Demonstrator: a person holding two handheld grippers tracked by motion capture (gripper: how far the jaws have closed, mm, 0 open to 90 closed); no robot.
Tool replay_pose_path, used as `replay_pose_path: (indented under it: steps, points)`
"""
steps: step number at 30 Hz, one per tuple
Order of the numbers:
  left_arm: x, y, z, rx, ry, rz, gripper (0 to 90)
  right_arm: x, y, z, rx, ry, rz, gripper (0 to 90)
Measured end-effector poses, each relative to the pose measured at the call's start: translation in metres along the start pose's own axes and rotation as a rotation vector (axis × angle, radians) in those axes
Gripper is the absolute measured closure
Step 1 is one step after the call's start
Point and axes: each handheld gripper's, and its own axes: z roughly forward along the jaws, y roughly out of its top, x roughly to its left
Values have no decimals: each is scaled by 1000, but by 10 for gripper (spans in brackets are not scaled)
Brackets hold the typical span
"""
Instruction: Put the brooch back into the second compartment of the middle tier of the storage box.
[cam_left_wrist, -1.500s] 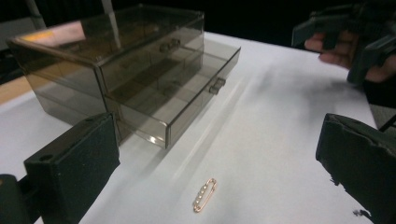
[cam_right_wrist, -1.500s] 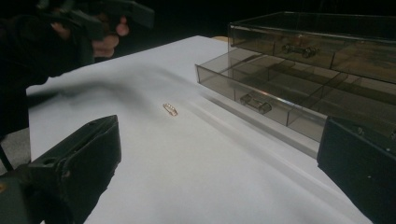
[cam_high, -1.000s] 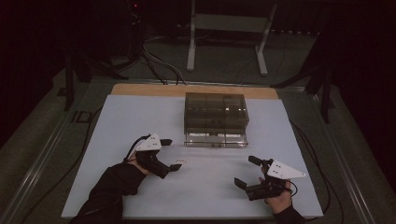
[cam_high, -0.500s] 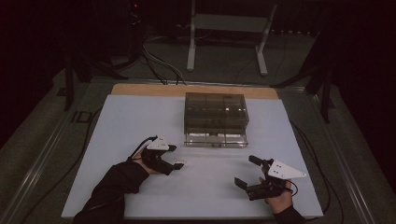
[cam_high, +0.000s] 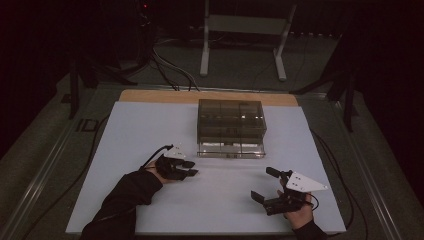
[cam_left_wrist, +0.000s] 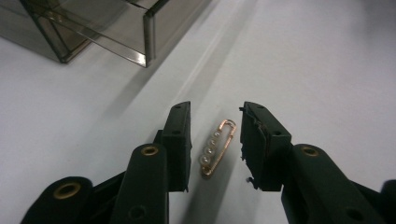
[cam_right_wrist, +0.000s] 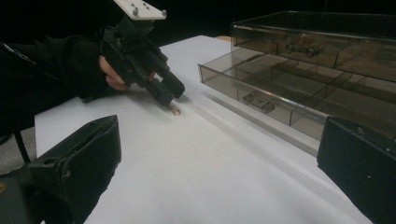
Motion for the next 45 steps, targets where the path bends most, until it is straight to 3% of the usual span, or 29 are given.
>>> replay_pose_path:
  steps: [3,7,11,13,16,29,45]
  points:
    - [-1,0,2,15,-23,2,664,0,0,0,5,2,1,0]
    - [-1,-1,7,55,-2,15,712,0,0,0,3,2,3,0]
    - [0,0,8,57,12,2,784,-1,0,0,5,3,2,0]
    - [-1,0,8,60,27,23,792,-1,0,0,5,2,1,0]
    - [-1,0,8,60,38,21,856,-1,0,0,7,3,4,0]
    - [-10,3,9,76,82,72,864,-1,0,0,5,1,3,0]
    - [-17,11,-1,74,64,95,864,-1,0,0,2,-1,1,0]
